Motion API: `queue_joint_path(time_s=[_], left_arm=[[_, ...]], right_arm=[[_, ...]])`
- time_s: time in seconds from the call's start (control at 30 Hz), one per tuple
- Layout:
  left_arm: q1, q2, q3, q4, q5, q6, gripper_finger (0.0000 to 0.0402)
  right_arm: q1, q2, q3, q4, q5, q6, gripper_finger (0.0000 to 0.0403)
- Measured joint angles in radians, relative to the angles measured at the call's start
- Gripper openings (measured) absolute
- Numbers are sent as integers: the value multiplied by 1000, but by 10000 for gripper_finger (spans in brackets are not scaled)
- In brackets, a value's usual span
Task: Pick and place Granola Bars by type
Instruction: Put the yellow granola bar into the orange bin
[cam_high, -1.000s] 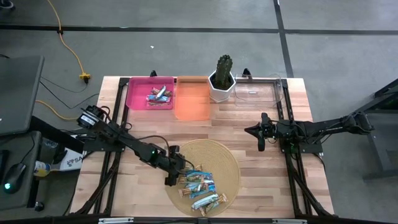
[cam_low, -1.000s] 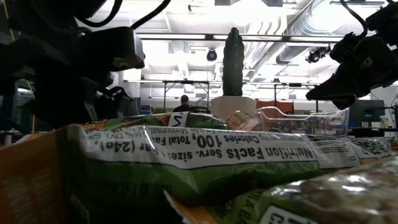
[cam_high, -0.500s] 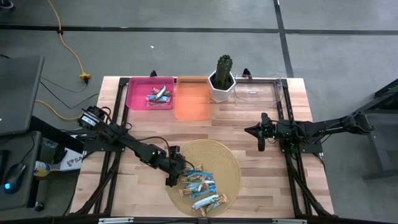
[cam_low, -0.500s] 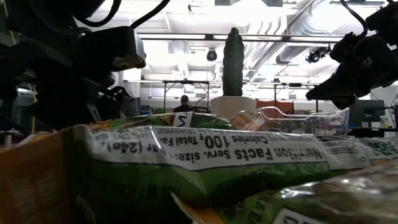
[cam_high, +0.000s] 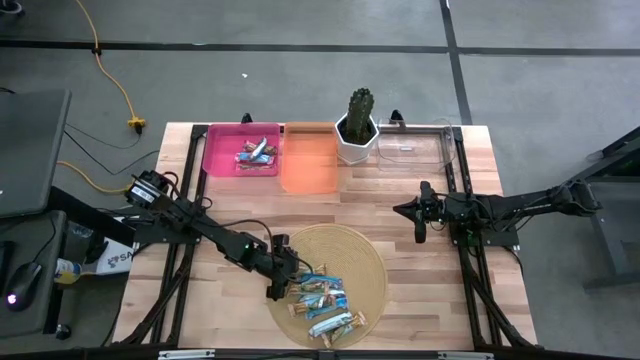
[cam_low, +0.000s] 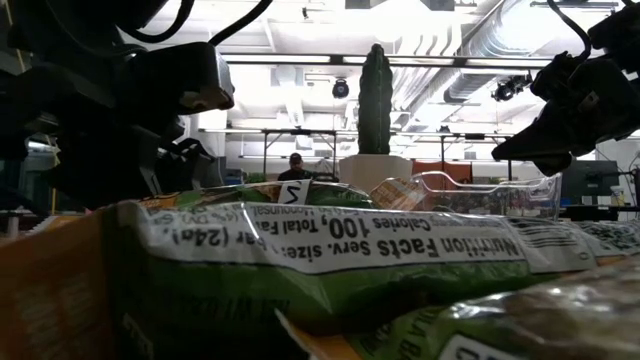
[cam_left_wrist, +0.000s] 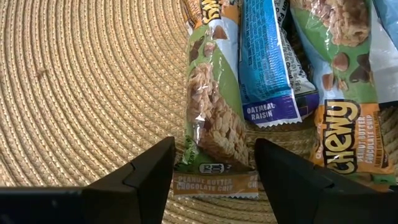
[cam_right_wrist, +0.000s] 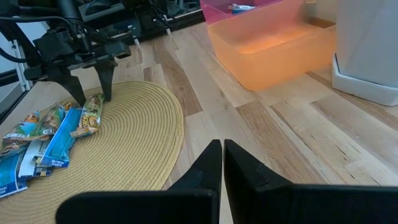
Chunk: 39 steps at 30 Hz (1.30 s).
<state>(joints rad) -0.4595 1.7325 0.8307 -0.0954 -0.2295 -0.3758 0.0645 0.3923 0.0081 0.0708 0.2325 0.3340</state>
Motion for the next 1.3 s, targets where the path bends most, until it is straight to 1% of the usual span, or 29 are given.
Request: queue_joint_path(time_s=[0.1,0.37,0.53,0.87,1.3], left_arm=[[0,0,0,-1,-2,0,206],[1,0,-1,-2,9,-1,144],[1,0,-1,-2,29,-1,122],[1,5,54,-40,50,1,114],[1,4,85,-82,18,-12,114]], right_arm=[[0,0,0,0,0,1,0],[0,0,0,0,0,1,0],[0,0,0,0,0,0,0],[0,0,0,0,0,0,0],[0,0,0,0,0,1,0]])
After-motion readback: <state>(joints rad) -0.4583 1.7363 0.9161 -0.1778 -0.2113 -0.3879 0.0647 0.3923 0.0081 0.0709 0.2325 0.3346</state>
